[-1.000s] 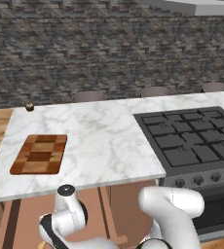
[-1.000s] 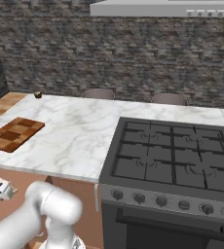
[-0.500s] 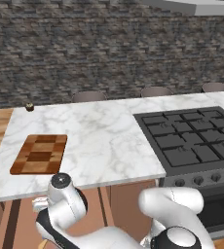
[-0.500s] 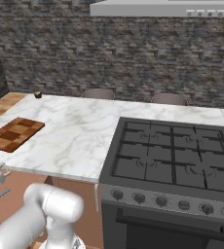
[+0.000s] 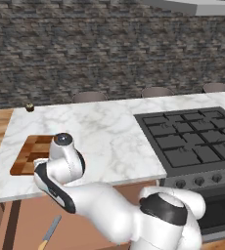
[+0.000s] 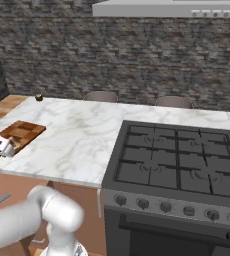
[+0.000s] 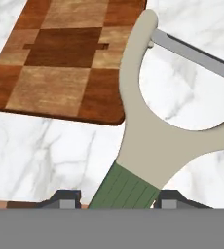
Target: Open the drawer on the left and place the cutting tools on the cutting board.
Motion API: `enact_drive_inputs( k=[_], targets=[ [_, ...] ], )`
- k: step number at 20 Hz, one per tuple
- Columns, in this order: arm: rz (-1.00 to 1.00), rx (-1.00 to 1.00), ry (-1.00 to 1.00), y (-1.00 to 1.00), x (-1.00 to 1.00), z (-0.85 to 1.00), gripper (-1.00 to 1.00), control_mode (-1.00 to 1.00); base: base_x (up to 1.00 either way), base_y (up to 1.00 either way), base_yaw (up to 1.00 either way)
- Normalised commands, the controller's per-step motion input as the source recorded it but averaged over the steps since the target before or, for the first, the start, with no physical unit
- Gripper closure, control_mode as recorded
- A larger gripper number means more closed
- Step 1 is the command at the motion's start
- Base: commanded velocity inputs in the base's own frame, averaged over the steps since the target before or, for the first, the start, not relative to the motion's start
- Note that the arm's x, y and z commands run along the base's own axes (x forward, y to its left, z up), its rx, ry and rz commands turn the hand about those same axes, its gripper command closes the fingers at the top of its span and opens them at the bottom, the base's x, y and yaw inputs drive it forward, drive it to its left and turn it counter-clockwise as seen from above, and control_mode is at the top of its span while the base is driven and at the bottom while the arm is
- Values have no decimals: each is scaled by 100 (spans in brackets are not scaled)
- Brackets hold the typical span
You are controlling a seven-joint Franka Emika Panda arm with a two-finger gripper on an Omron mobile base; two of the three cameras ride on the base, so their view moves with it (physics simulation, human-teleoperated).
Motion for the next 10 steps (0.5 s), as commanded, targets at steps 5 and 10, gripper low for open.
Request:
enact_drive_inputs(
  k=[5,10],
  targets=[
    [0,-3,0,5,81,13,100,-100,0,0,0],
    [0,-1,0,5,60,0,100,-100,0,0,0]
  ],
)
